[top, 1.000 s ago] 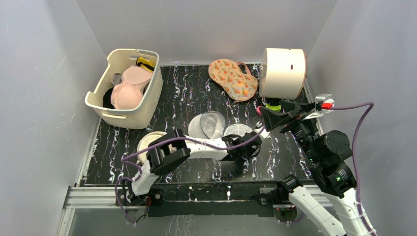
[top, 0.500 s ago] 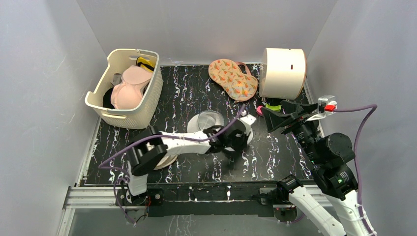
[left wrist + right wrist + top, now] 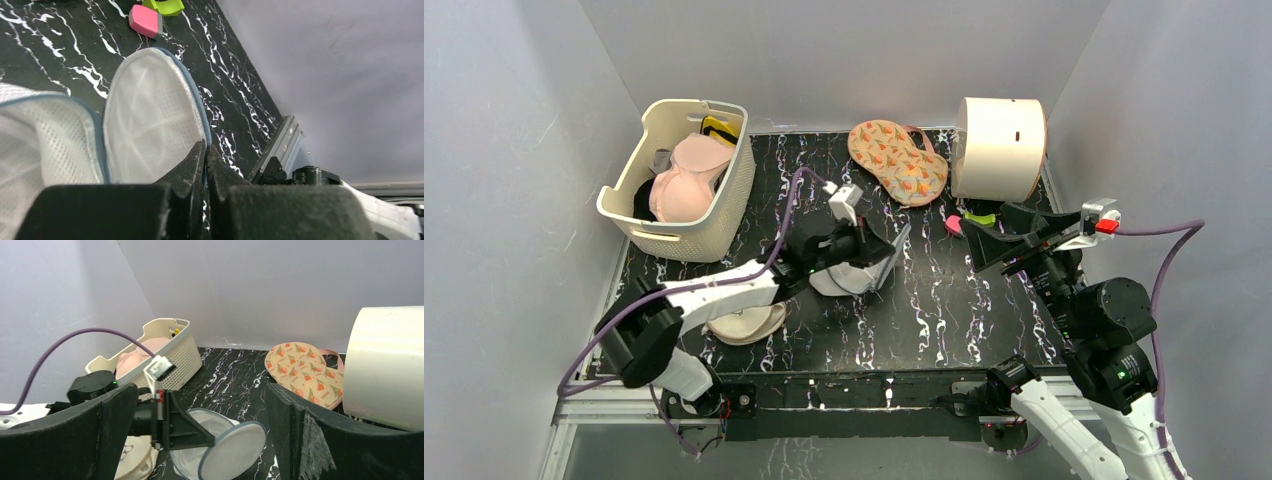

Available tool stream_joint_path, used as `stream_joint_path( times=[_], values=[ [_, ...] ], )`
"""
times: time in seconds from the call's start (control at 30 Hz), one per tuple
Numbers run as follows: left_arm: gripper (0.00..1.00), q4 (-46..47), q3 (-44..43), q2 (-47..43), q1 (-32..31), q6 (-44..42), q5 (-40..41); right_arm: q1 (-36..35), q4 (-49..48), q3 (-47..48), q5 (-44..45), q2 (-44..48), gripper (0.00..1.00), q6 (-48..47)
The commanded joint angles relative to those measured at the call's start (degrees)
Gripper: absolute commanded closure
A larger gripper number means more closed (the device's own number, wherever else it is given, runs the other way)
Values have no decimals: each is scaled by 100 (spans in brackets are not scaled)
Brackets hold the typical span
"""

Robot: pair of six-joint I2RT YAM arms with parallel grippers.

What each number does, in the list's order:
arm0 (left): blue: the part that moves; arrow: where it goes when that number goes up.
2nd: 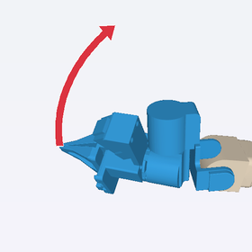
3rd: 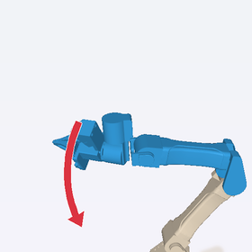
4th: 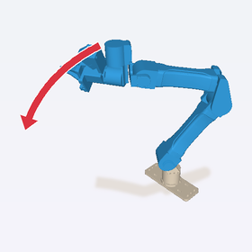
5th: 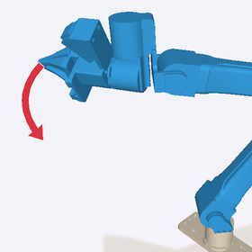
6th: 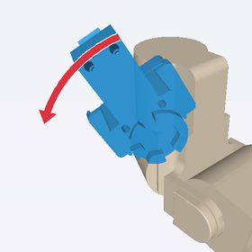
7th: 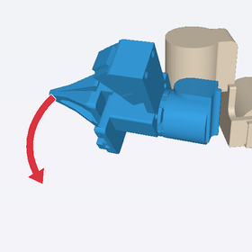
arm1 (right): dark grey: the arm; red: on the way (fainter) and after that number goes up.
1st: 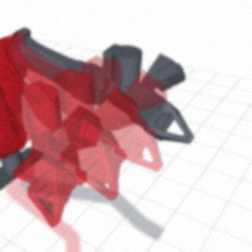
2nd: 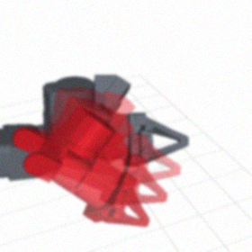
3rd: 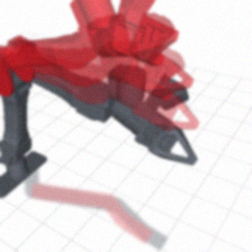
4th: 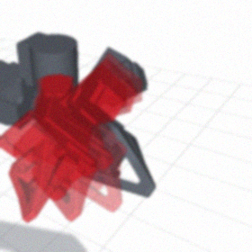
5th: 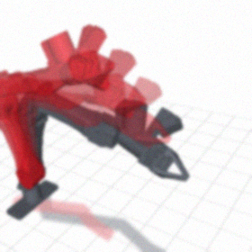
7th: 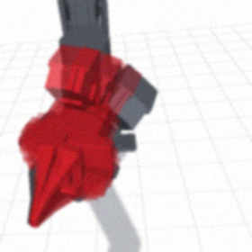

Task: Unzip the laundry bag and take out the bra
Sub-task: Close the laundry bag at the center of the board.

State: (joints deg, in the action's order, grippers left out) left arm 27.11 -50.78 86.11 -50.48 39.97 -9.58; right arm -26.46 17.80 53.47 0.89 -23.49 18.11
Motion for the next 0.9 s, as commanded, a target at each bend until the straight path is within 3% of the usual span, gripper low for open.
stream_joint_path(
  times=[0.0, 0.3, 0.57, 0.67, 0.87],
  values=[
    [100, 735, 623, -1032, 213, 521, 141, 27, -320, 101, -57, -18, 2, 39],
    [100, 790, 2481, -3024, 478, 1322, 1947, 27, -397, 0, -173, -135, 2, 121],
    [100, -309, 3040, -3774, 663, 1849, 3277, 27, -515, -74, -340, -272, 2, 222],
    [100, -760, 2948, -3656, 1022, 1955, 3315, 29, -506, -131, -381, -316, 2, 243],
    [100, -721, 2800, -2922, 1876, 2001, 2414, 32, -385, -244, -547, -574, 2, 310]
  ],
)
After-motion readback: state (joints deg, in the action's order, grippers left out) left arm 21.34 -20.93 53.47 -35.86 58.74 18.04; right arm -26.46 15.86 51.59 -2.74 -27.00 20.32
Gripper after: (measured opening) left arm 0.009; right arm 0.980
